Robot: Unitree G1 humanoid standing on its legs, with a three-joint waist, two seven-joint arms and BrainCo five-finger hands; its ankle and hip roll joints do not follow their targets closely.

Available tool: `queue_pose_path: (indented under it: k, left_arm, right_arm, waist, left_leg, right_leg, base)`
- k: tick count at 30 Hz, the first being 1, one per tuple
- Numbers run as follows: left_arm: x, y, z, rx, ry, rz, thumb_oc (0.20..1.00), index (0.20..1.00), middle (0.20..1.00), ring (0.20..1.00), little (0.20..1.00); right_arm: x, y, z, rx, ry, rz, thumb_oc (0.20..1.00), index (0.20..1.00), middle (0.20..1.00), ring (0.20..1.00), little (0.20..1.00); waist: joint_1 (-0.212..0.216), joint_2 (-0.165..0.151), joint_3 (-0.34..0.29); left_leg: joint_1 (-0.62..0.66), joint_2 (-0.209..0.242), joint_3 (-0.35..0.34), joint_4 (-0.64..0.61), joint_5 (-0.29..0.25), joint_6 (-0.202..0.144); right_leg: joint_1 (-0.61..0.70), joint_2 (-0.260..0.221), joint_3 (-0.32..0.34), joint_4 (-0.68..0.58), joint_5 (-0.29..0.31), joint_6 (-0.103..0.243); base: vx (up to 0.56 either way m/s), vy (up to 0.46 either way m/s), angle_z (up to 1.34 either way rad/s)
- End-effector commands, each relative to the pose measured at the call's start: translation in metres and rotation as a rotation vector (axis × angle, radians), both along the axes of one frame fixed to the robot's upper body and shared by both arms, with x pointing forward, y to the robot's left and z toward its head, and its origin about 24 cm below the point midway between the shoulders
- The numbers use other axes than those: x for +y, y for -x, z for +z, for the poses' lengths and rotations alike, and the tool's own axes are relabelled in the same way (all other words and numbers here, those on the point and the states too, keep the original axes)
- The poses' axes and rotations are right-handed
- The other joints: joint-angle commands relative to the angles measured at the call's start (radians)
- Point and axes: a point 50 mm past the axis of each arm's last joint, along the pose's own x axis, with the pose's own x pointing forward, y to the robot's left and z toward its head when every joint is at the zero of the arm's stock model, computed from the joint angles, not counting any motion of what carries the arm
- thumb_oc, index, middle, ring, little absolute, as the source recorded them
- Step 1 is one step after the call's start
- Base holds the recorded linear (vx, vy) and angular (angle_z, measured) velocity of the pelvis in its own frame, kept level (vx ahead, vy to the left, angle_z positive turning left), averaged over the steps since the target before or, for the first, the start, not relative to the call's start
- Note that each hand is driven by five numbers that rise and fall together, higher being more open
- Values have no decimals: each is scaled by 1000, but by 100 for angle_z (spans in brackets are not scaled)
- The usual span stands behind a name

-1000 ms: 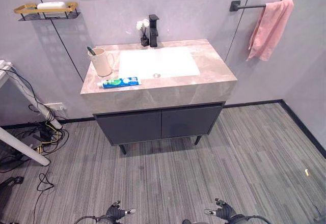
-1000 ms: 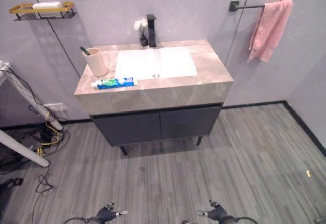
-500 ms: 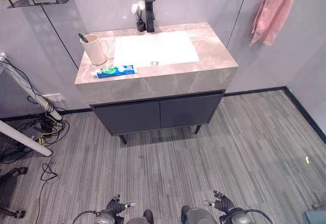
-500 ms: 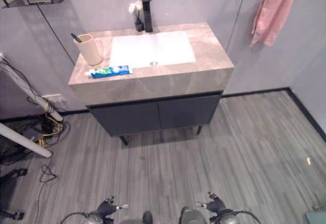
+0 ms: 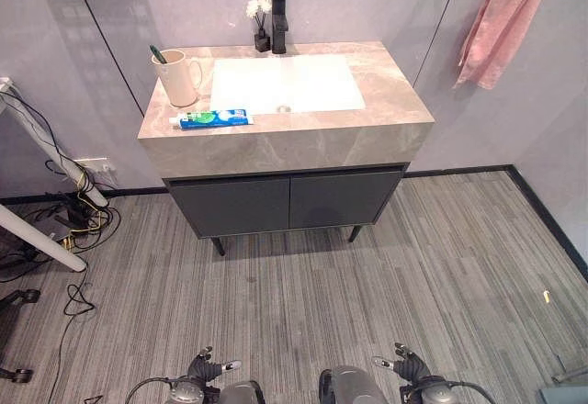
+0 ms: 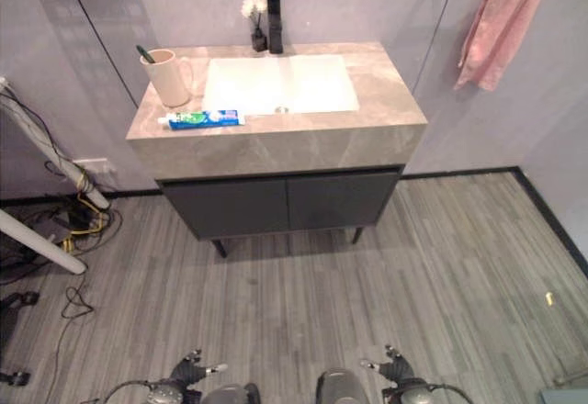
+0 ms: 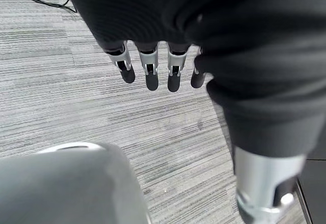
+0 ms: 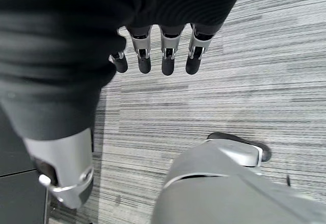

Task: Put brush and paste in cup on sink, flatten towel.

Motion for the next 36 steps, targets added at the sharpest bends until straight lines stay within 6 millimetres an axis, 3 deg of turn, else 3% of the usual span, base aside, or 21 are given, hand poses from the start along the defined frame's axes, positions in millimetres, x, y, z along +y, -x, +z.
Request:
queue_pose_path:
  k: [1,7,10,16,23,36]
  left_arm:
    - [10,-16,10,-89,-15,22,1000,1000,1000,1000,1000]
    - [17,-21,17,-153,-23,34,1000,1000,1000,1000,1000]
    - [28,-29,30,-275,-3,115,1000,1000,1000,1000,1000]
    - [27,-39,38,-347,2,120,1000,1000,1000,1000,1000]
    - [25,-44,40,-359,-14,96,1000,1000,1000,1000,1000]
    - [25,-53,44,-383,-32,100,1000,1000,1000,1000,1000]
  right_arm:
    - [-6,-18,10,-94,-22,-31,1000,1000,1000,1000,1000]
    - [-14,-27,19,-164,-27,-82,1000,1000,1000,1000,1000]
    - [-20,-35,31,-259,-50,-108,1000,1000,1000,1000,1000]
    - [-22,-39,35,-295,-45,-107,1000,1000,1000,1000,1000]
    - [-14,-51,45,-352,-43,-26,1000,1000,1000,1000,1000]
    - [-20,-51,47,-345,9,2,1000,1000,1000,1000,1000]
  waist:
    - [-2,1,10]
    - [0,6,13]
    - [4,6,20]
    - [5,6,33]
    - [3,6,31]
    - [-5,18,32]
  left_leg:
    - [18,-19,-13,-23,-2,8]
    - [31,-20,-20,-62,19,2]
    - [43,-17,-28,-97,40,-2]
    - [50,-10,-38,-97,43,-7]
    - [70,-11,-36,-118,44,-6]
    - [98,20,-25,-124,63,-22]
  right_leg:
    - [64,-25,30,-138,104,84]
    - [77,-19,26,-166,108,83]
    - [91,-13,14,-190,111,82]
    - [102,-11,-1,-190,103,76]
    - [112,-6,3,-199,102,78]
    - [108,29,28,-180,72,53]
  base:
    - [0,0,0]
    - [7,-18,4]
    - [35,-72,14]
    - [34,-38,8]
    - [54,-14,1]
    - [77,-61,-5]
